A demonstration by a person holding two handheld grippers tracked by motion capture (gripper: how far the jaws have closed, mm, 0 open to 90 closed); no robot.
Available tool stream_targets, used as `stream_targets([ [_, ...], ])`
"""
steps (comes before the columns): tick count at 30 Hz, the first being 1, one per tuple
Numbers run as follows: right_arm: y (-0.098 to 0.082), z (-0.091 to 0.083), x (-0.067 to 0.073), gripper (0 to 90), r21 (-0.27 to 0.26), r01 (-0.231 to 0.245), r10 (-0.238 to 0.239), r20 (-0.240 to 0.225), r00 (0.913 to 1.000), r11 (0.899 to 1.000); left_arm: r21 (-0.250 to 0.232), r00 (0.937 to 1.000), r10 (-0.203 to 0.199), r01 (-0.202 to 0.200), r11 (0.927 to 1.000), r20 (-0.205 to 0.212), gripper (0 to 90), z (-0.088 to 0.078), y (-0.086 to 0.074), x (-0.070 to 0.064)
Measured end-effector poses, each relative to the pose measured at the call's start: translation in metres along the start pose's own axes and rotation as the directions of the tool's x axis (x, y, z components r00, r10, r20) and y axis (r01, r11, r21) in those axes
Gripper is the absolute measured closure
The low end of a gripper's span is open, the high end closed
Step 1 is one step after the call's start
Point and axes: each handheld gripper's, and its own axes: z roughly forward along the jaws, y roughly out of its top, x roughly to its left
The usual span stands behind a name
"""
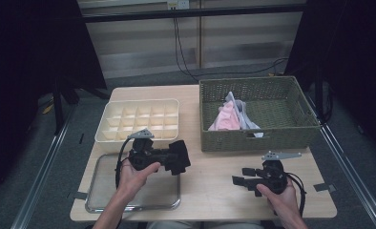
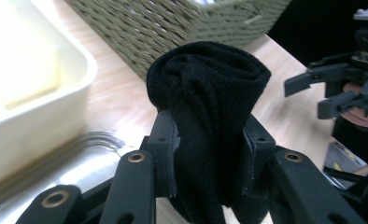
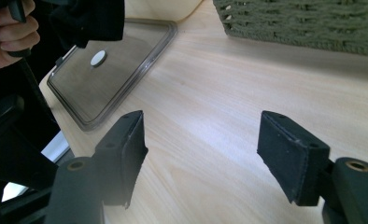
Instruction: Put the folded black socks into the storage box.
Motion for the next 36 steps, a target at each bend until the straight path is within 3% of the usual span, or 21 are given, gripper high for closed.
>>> stream_targets([
  [6,0.0,-0.001,-0.003,30.7,0.0,-0.005,0.005,0.006,1.0,1.0,-0.043,0.9996,-0.004,0.003,0.9991,-0.028,63.7,-0.016,0.009,0.008],
  [12,-0.002,-0.006,-0.007,29.7,-0.002,-0.023,0.023,0.012,0.9997,1.0,-0.056,0.9971,-0.007,0.003,0.9984,-0.076,63.6,-0.03,0.017,0.016],
  [16,-0.002,-0.005,-0.007,28.4,0.0,-0.018,0.018,0.015,0.9997,1.0,-0.072,0.9959,-0.031,0.025,0.9971,-0.085,63.6,-0.034,0.019,0.023],
  [18,-0.003,-0.005,-0.007,27.9,0.006,-0.015,0.015,0.017,0.9997,1.0,-0.066,0.9925,-0.022,0.015,0.9977,-0.12,63.6,-0.037,0.022,0.026],
  [31,-0.003,-0.002,-0.008,27.5,0.011,-0.023,0.023,0.031,0.9992,1.0,-0.109,0.9819,-0.041,0.021,0.9939,-0.185,63.6,-0.055,0.045,0.045],
  [36,-0.002,-0.004,-0.008,27.2,0.005,-0.028,0.028,0.025,0.9993,1.0,-0.104,0.9761,-0.048,0.026,0.9943,-0.212,63.7,-0.055,0.048,0.054],
])
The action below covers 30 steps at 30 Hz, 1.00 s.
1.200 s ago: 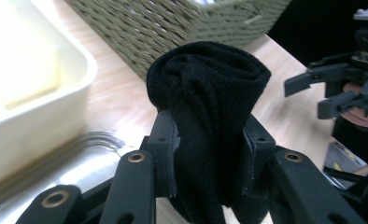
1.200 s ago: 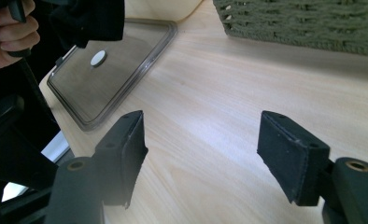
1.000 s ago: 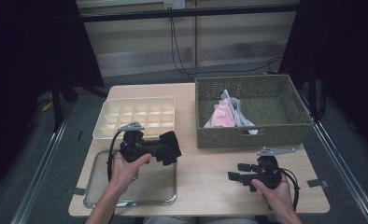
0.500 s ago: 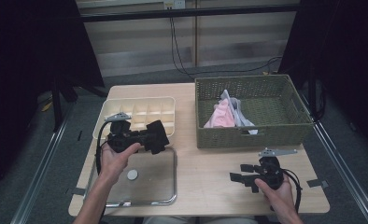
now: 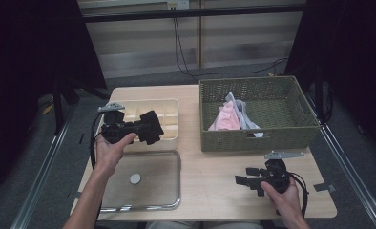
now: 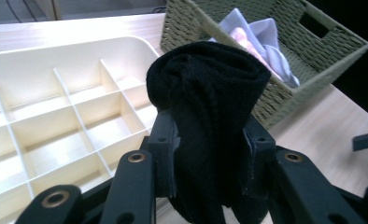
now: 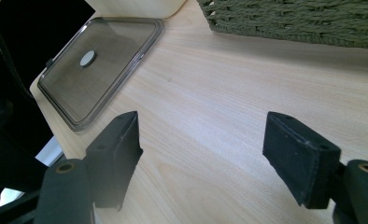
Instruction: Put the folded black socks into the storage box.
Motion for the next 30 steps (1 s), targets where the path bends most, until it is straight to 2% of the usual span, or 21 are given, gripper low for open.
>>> stream_targets([
  [4,-0.001,0.0,-0.001,27.3,0.002,-0.002,0.002,0.001,1.0,1.0,0.028,0.9999,0.002,-0.002,0.9996,-0.015,63.7,0.006,-0.001,0.006],
  [7,0.0,0.001,-0.001,27.3,0.005,-0.004,0.004,0.0,1.0,1.0,0.028,0.9997,0.005,-0.005,0.9996,-0.025,63.7,0.011,0.003,0.007],
  [11,0.0,0.002,-0.001,27.3,0.006,-0.005,0.005,-0.002,1.0,1.0,0.028,0.9981,0.049,-0.048,0.9985,-0.037,63.7,0.02,0.012,0.008],
  [13,0.0,0.002,-0.001,27.3,0.007,0.001,-0.001,0.002,1.0,1.0,0.009,0.9976,0.063,-0.063,0.998,-0.027,63.7,0.026,0.012,0.01],
  [15,-0.001,0.002,-0.001,27.3,0.01,-0.004,0.004,-0.002,1.0,1.0,0.029,0.9975,0.061,-0.06,0.9978,-0.036,63.7,0.035,0.011,0.013],
  [19,-0.001,0.002,-0.002,27.3,0.013,-0.009,0.009,-0.002,1.0,1.0,0.034,0.998,0.048,-0.046,0.9983,-0.042,63.7,0.05,0.009,0.014],
  [23,-0.002,0.001,-0.002,27.3,0.012,-0.012,0.012,-0.001,0.9999,1.0,0.061,0.9956,0.066,-0.062,0.9962,-0.067,63.7,0.059,0.006,0.016],
  [25,-0.002,0.001,-0.002,27.3,0.021,-0.014,0.014,-0.002,0.9999,1.0,0.059,0.9959,0.054,-0.049,0.9971,-0.072,63.7,0.066,0.005,0.015],
  [30,-0.002,0.004,-0.001,27.3,0.028,-0.014,0.015,-0.011,0.9998,1.0,0.072,0.9956,0.07,-0.066,0.9952,-0.062,63.7,0.081,0.002,0.01],
])
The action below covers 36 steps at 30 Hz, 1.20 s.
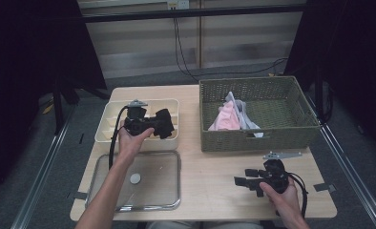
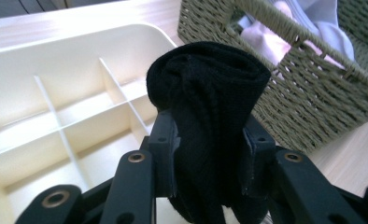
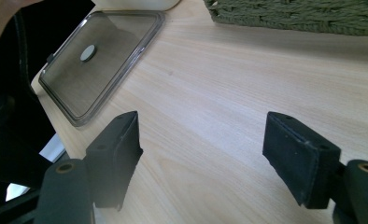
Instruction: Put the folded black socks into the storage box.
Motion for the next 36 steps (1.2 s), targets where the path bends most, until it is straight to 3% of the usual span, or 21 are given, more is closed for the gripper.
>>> stream_targets([
  [2,0.0,0.0,0.0,27.3,0.001,0.001,-0.001,-0.002,1.0,1.0,0.009,1.0,-0.007,0.007,0.9999,0.0,63.7,0.005,-0.002,-0.001],
  [5,-0.001,-0.001,-0.002,27.3,-0.004,0.0,0.0,-0.003,1.0,1.0,0.029,0.9997,0.024,-0.024,0.9993,-0.006,63.7,0.009,-0.005,-0.002],
  [12,-0.001,-0.002,-0.002,27.6,-0.005,-0.011,0.011,-0.008,0.9999,1.0,0.053,0.9987,0.05,-0.05,0.9973,0.001,63.8,0.014,-0.008,-0.008],
  [22,0.0,-0.001,-0.003,27.6,-0.003,-0.013,0.013,-0.008,0.9999,1.0,0.101,0.9999,0.002,-0.004,0.9949,0.015,64.1,0.027,-0.01,-0.006],
  [26,0.0,0.0,-0.002,27.6,0.0,-0.011,0.011,-0.009,0.9999,1.0,0.134,0.9996,-0.001,-0.003,0.9909,0.028,64.2,0.029,-0.01,-0.004],
  [31,0.0,0.0,-0.002,27.6,-0.001,-0.007,0.007,-0.008,0.9999,1.0,0.188,0.9992,0.036,-0.038,0.9815,0.016,64.3,0.032,-0.006,-0.007],
  [32,0.0,0.001,-0.002,27.6,0.0,-0.009,0.009,-0.007,0.9999,1.0,0.183,0.9996,0.02,-0.023,0.9828,0.022,64.3,0.033,-0.007,-0.007],
  [36,0.0,0.001,-0.002,27.6,0.001,-0.01,0.01,-0.009,0.9999,1.0,0.223,0.999,0.022,-0.031,0.9743,0.039,64.2,0.035,-0.008,-0.005],
])
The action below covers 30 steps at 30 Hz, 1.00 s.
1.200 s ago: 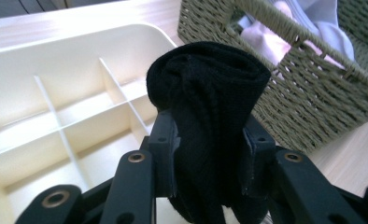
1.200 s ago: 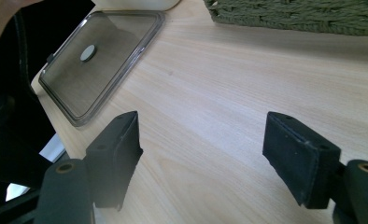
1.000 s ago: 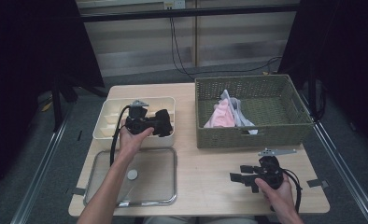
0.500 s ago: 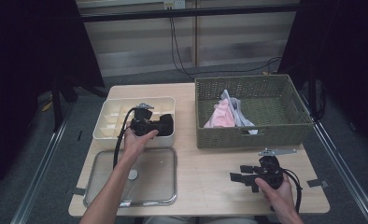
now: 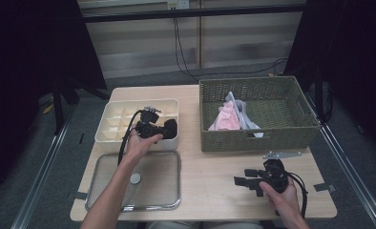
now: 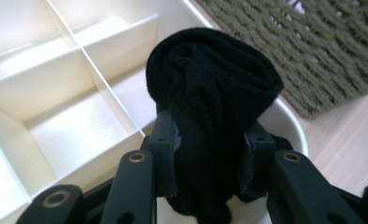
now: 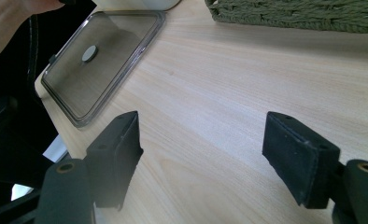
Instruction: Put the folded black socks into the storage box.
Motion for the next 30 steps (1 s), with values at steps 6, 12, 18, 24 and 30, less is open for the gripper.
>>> stream_targets([
  [6,0.0,0.0,0.0,27.6,0.002,-0.001,0.001,-0.002,1.0,1.0,0.029,0.9999,-0.013,0.013,0.9995,0.007,64.1,0.003,0.001,0.0],
  [12,0.0,0.001,0.0,27.5,0.004,0.001,-0.001,-0.003,1.0,1.0,0.066,0.9995,-0.012,0.01,0.9977,0.029,64.2,0.006,0.004,0.001],
  [18,0.001,0.004,0.002,27.6,0.009,0.008,-0.008,-0.011,0.9999,1.0,0.109,0.9995,-0.012,0.008,0.994,0.029,63.6,0.009,0.009,0.001],
  [24,0.001,0.002,0.0,27.5,0.005,0.001,-0.001,-0.01,0.9999,1.0,0.063,0.9948,-0.066,0.061,0.9962,0.078,55.9,0.001,0.006,0.008],
  [30,0.001,0.002,-0.001,27.6,0.008,-0.003,0.003,-0.009,1.0,1.0,0.061,0.9926,-0.085,0.08,0.9949,0.087,39.8,-0.011,0.013,0.015],
])
